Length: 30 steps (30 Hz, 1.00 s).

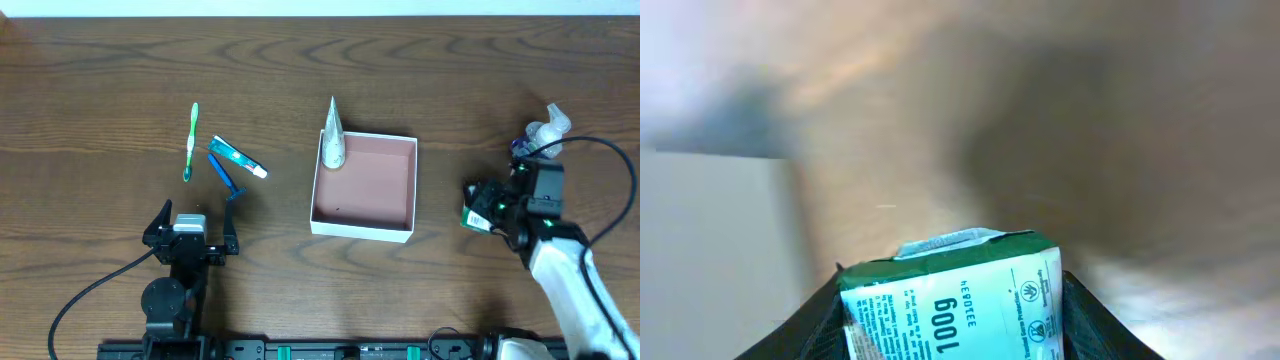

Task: Pack container
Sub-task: 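Carry the green packet over the box and lower it inside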

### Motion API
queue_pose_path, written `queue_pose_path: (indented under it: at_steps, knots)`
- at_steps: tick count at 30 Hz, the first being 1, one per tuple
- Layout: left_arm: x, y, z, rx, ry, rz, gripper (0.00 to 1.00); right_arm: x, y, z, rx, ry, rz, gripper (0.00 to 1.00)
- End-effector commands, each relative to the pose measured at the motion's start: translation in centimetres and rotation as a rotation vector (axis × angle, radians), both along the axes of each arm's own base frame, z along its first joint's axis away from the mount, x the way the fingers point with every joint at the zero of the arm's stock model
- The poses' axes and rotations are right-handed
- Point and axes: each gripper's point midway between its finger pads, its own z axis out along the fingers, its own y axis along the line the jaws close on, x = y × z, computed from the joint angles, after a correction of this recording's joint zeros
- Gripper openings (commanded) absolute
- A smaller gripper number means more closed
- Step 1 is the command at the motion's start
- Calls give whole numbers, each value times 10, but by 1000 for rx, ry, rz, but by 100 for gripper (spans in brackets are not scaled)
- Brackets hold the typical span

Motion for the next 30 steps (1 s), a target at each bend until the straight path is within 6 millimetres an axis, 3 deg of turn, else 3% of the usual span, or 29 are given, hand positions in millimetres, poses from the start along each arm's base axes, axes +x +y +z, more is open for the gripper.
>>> queue_pose_path:
  at_steps: [1,7,14,21,30]
  knots:
    - [-1,1,-15,-6,47,3,98,9,34,56,133,-179,142,30]
    - [-1,1,-15,-6,47,3,98,2,67,117,275,-364,237,31]
    - [-1,1,-15,-6,47,3,98,3,116,149,355,-464,340,32]
    - [-1,1,-15,-6,47,3,98,11,166,146,329,-490,352,33]
    - [-1,1,-15,-6,47,3,98,27,219,108,281,-476,304,33]
